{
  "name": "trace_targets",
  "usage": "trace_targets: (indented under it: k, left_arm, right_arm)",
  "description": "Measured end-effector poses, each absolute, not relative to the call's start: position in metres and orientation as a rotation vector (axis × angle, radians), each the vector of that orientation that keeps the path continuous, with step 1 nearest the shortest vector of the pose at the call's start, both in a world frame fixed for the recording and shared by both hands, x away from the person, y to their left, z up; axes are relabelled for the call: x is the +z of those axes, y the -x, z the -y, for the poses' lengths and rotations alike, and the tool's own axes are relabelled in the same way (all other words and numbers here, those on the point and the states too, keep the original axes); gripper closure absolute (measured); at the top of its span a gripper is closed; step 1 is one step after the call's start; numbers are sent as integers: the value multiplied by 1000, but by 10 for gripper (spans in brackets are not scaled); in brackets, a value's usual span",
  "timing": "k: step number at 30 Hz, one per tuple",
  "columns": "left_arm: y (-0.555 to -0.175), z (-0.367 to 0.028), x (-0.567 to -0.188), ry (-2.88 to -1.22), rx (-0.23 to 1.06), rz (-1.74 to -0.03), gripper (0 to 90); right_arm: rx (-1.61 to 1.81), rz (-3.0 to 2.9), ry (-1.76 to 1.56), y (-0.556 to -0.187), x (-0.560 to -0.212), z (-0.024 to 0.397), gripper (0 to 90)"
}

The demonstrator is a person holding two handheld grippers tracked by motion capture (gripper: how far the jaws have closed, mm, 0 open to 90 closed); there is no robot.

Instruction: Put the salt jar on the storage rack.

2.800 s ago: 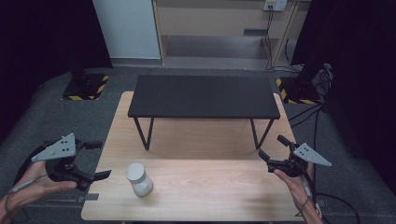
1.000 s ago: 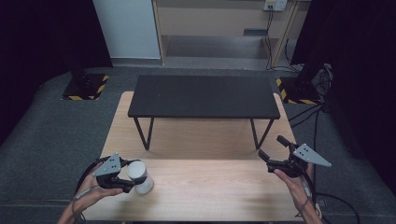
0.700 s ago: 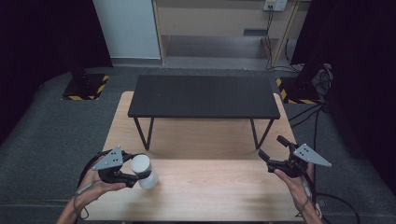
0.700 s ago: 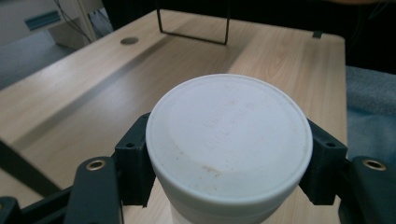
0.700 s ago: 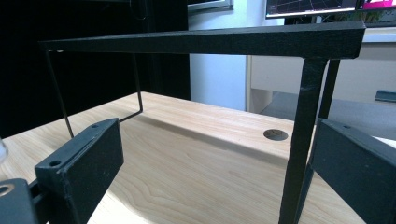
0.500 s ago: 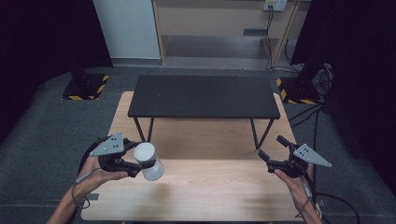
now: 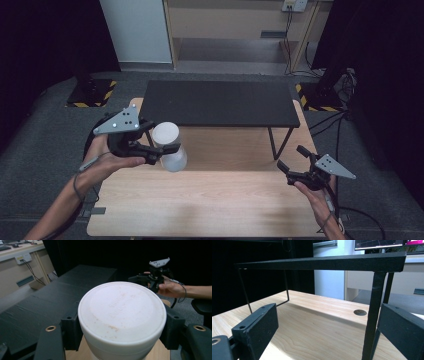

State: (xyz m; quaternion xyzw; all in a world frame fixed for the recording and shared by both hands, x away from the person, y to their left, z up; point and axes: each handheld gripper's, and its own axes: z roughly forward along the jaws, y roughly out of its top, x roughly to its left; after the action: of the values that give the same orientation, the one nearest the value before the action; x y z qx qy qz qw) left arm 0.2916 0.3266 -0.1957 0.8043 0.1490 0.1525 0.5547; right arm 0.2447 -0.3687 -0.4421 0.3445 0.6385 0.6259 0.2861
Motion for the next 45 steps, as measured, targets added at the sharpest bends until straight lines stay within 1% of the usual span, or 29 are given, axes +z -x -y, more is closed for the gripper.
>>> trace_targets:
  k: [7, 12, 16, 17, 19, 22, 23, 24, 28, 30, 31, 38, 45]
  left_arm:
    - [-298, -309, -170, -1892, 435, -384, 324]
    - [-313, -291, -158, -1863, 533, -497, 323]
    - [-320, -285, -157, -1850, 576, -550, 324]
    - [-327, -281, -159, -1821, 595, -610, 324]
    - [-330, -279, -160, -1808, 608, -636, 324]
    - [-341, -268, -161, -1784, 698, -714, 324]
    - [-341, -268, -161, -1784, 698, -714, 324]
    - [-348, -262, -162, -1778, 739, -756, 324]
    - [-364, -255, -169, -1734, 787, -846, 324]
    - [-368, -253, -168, -1741, 800, -857, 324]
    - [-377, -250, -169, -1746, 821, -880, 324]
    - [-405, -245, -180, -1743, 816, -958, 324]
    - [-416, -246, -196, -1718, 788, -1010, 324]
  right_arm:
    - [1675, -1710, -922, -245, -442, 369, 35]
    - [1677, -1712, -918, -245, -442, 369, 36]
    - [1677, -1715, -915, -244, -442, 369, 37]
    - [1676, -1716, -908, -244, -442, 369, 37]
    - [1678, -1716, -906, -244, -442, 369, 37]
    - [1677, -1717, -911, -245, -442, 369, 37]
    - [1677, -1717, -911, -245, -442, 369, 37]
    - [1678, -1715, -911, -245, -442, 369, 38]
    - [1678, -1715, -910, -244, -442, 370, 38]
    - [1678, -1715, -909, -244, -443, 370, 39]
    - [1677, -1717, -908, -244, -443, 370, 40]
    - [1680, -1722, -901, -244, -442, 370, 52]
    - [1682, -1722, -901, -245, -443, 371, 52]
